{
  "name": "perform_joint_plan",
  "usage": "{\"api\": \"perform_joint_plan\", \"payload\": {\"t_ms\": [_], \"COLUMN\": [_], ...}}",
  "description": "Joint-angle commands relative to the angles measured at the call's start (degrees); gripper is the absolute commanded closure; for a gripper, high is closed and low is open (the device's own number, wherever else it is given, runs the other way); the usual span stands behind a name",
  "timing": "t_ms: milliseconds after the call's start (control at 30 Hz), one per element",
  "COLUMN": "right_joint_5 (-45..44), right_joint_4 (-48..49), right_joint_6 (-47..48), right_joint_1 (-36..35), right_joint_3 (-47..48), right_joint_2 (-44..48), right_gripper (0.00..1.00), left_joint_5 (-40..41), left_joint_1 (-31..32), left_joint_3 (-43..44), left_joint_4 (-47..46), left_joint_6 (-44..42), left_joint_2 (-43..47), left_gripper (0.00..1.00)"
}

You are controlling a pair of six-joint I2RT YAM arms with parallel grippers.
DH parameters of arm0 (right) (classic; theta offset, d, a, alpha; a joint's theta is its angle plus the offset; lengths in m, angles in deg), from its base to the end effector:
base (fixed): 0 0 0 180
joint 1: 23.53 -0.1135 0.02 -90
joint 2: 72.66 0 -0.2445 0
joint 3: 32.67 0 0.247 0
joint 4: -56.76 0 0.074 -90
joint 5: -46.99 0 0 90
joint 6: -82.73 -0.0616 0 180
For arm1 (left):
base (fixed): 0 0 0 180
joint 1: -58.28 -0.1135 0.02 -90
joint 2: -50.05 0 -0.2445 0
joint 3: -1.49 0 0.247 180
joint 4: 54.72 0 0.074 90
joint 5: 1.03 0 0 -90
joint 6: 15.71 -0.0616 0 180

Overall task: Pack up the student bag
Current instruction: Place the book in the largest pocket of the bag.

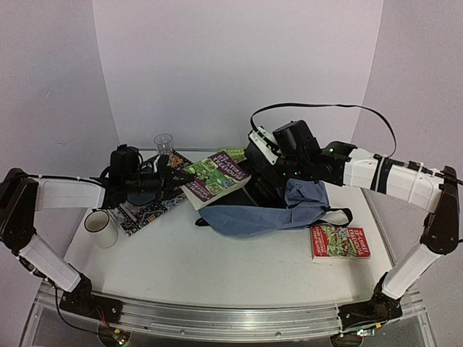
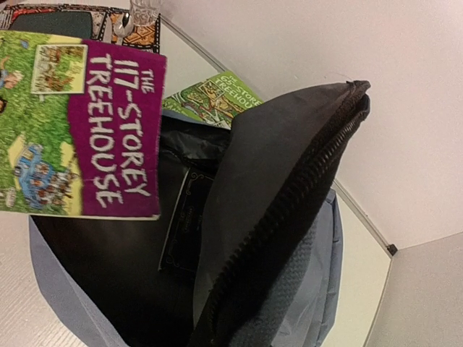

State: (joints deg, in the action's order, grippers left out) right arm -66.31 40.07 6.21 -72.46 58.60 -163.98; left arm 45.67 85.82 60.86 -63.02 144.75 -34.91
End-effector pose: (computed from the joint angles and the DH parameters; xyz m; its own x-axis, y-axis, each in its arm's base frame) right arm 0.2796 0.2838 0.3201 -0.0806 -0.4184 -0.9047 -0.4755 0.8139 -0.3340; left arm 0.2773 -0.1922 0.2151 -0.9524 -0.2768 -0.1273 0.0584 0.2441 -0.9680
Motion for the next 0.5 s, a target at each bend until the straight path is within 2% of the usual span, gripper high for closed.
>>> {"api": "perform_joint_plan", "payload": {"t_ms": [0, 467], "right_joint_5": [3.0, 10.3], "right_joint_4": [7.6, 10.3], "right_joint_6": [-1.1, 1.1], "right_joint_1": [-0.5, -0.6], "right_joint_3": [-0.8, -1.8], "right_joint_2": [3.3, 4.2], "right_gripper": [1.0, 1.0], "left_joint_5": [-1.9, -5.3], "left_joint_1": [2.8, 4.8], "left_joint_3": [8.0, 28.9], "left_joint_4": [-5.5, -5.5], "left_joint_6": [-0.5, -0.9], "left_joint_2": [-5.6, -27.9], "left_gripper": [1.0, 1.0]}}
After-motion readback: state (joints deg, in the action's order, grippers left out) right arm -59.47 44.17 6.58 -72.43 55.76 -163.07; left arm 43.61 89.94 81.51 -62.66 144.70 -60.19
